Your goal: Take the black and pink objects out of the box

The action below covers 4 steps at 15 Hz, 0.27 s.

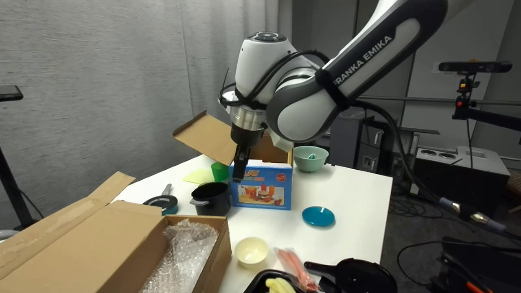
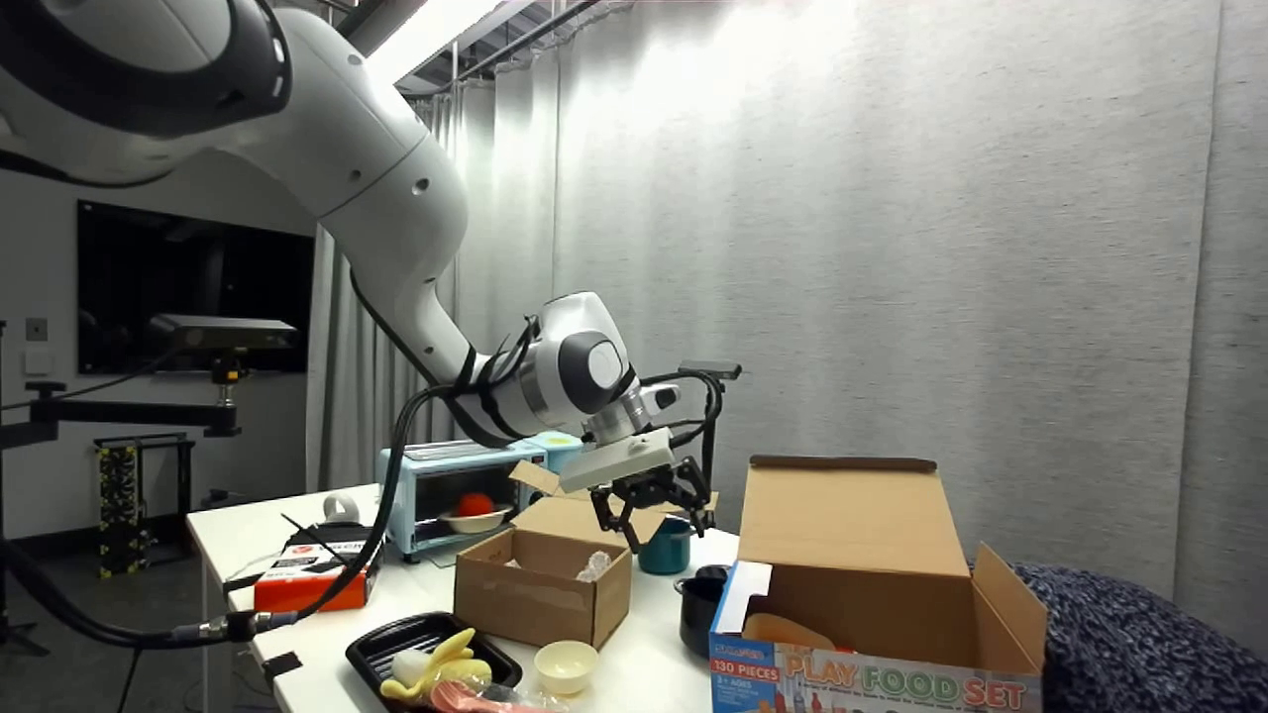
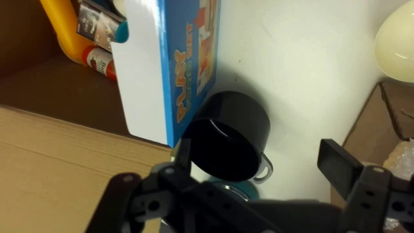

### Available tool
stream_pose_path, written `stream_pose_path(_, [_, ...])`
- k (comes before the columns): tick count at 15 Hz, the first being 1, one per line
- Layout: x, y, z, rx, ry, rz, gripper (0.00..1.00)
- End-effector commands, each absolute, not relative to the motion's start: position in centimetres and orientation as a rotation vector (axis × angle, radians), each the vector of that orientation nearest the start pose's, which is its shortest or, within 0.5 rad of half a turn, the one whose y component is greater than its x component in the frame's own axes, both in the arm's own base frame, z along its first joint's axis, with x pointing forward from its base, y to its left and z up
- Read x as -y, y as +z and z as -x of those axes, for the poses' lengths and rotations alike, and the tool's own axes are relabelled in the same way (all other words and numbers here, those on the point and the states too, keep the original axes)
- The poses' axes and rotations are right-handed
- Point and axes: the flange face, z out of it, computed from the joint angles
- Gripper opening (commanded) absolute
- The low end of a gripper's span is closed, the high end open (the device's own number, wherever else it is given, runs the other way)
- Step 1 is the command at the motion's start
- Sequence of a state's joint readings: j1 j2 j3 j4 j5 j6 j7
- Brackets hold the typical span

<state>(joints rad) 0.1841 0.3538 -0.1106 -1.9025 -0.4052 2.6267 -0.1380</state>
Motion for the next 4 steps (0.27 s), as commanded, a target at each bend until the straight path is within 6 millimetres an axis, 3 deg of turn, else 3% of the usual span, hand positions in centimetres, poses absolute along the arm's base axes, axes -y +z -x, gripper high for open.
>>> stream_pose_path(1, [-5.8, 36.2, -65.2, 0.899, -0.607, 3.278, 1.00])
stream_pose_path(4, [-5.2, 37.5, -64.9, 0.882, -0.611, 3.288, 1.00])
